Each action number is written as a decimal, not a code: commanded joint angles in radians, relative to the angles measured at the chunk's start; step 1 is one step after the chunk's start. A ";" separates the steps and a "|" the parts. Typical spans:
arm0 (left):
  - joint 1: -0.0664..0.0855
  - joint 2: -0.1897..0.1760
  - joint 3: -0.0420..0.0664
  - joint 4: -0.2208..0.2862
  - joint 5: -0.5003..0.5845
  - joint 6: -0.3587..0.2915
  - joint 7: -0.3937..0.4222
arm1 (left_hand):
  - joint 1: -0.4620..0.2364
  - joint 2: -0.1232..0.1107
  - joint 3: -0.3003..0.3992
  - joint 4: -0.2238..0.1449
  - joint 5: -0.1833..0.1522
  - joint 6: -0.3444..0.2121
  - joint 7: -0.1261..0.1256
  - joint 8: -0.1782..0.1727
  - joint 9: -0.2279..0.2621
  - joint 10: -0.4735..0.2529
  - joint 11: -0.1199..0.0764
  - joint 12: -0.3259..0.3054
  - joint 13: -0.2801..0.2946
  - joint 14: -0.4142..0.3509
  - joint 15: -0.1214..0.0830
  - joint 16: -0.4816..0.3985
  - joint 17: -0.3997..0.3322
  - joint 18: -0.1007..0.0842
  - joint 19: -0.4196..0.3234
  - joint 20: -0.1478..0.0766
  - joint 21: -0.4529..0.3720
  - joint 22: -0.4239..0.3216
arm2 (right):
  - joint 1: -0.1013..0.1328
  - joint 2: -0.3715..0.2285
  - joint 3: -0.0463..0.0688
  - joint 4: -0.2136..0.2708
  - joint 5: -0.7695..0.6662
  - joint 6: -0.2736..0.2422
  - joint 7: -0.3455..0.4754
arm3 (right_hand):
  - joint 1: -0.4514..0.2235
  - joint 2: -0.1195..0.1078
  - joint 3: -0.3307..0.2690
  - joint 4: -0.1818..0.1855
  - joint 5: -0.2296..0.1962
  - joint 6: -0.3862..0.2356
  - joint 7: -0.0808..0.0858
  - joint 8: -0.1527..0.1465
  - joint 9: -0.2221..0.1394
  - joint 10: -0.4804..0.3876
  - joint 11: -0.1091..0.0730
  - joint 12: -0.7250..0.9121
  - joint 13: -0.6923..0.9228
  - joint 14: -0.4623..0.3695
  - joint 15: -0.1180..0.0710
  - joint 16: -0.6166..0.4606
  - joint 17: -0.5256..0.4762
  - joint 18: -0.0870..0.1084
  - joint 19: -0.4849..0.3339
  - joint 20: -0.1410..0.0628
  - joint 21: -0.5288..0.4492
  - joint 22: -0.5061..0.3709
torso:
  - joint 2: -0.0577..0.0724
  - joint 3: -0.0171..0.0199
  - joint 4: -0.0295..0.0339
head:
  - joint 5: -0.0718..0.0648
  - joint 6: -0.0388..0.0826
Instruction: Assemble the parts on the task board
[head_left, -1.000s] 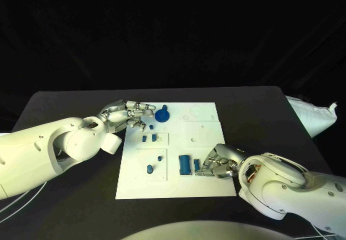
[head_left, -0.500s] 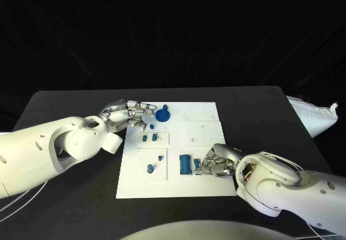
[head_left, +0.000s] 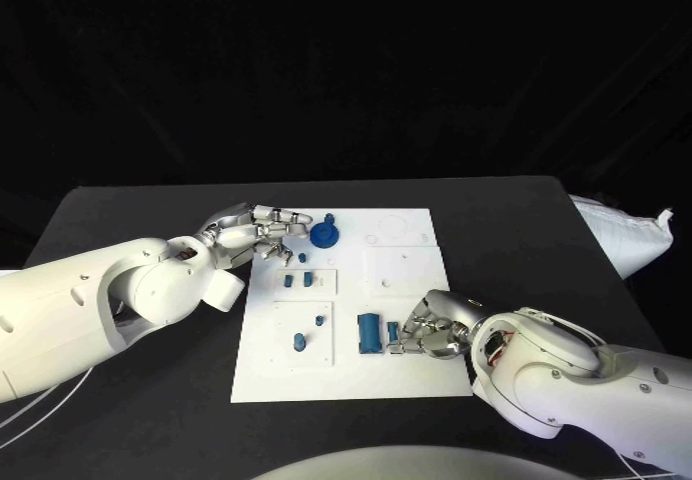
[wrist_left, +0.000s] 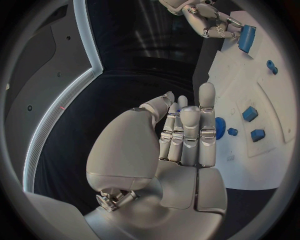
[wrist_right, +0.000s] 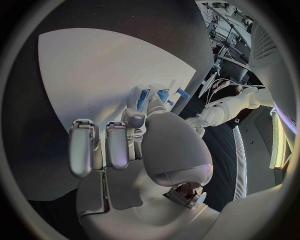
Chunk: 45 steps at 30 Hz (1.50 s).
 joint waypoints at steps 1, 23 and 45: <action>-0.001 0.004 0.000 -0.009 -0.002 0.012 0.010 | 0.003 0.002 -0.003 -0.002 0.003 -0.005 0.001 0.002 -0.001 -0.006 0.002 0.004 0.001 -0.007 0.000 -0.006 -0.001 0.014 -0.005 0.000 -0.005 -0.001 | 0.002 -0.004 0.000 -0.014 0.119 -0.067 0.128 | -0.011 -0.001 -0.010 0.002 -0.007 -0.007 0.002 0.001 0.001 -0.011 0.001 -0.013 -0.008 0.060 0.002 -0.008 0.008 -0.001 -0.009 0.003 -0.007 0.032 | -0.006 -0.0021 -0.0006 | -0.004 0.014; -0.033 0.056 0.004 -0.156 0.224 -0.243 0.179 | -0.013 0.006 -0.011 0.012 0.004 -0.014 0.006 0.009 -0.002 -0.045 0.014 0.003 -0.011 -0.219 0.022 -0.250 -0.232 0.015 -0.145 0.014 -0.141 -0.075 | 0.166 0.133 0.000 -0.502 1.177 -0.066 1.007 | 0.282 0.099 0.018 -0.140 -0.023 -0.223 0.124 -0.050 -0.089 -0.353 0.140 -0.734 -0.660 -0.399 0.155 -1.078 -0.836 0.102 -0.571 0.125 -0.862 -0.772 | -0.097 -0.0250 0.0175 | -0.005 0.155; -0.059 0.097 0.019 -0.155 0.181 -0.352 0.205 | -0.712 0.107 -0.270 0.044 -0.088 -0.568 -0.089 -0.088 -0.068 -0.665 -0.003 -0.225 -0.146 -0.869 0.068 -0.993 -0.652 -0.066 -0.908 0.023 -0.565 -0.729 | 0.224 0.249 -0.054 -0.594 1.297 -0.174 1.080 | -0.548 0.030 0.146 -0.286 -0.178 -0.692 0.025 -0.109 -0.331 -0.839 0.075 -0.893 -1.120 -0.912 0.072 -1.366 -1.224 0.036 -0.949 0.060 -1.277 -1.166 | -0.151 0.0133 -0.0101 | 0.059 0.193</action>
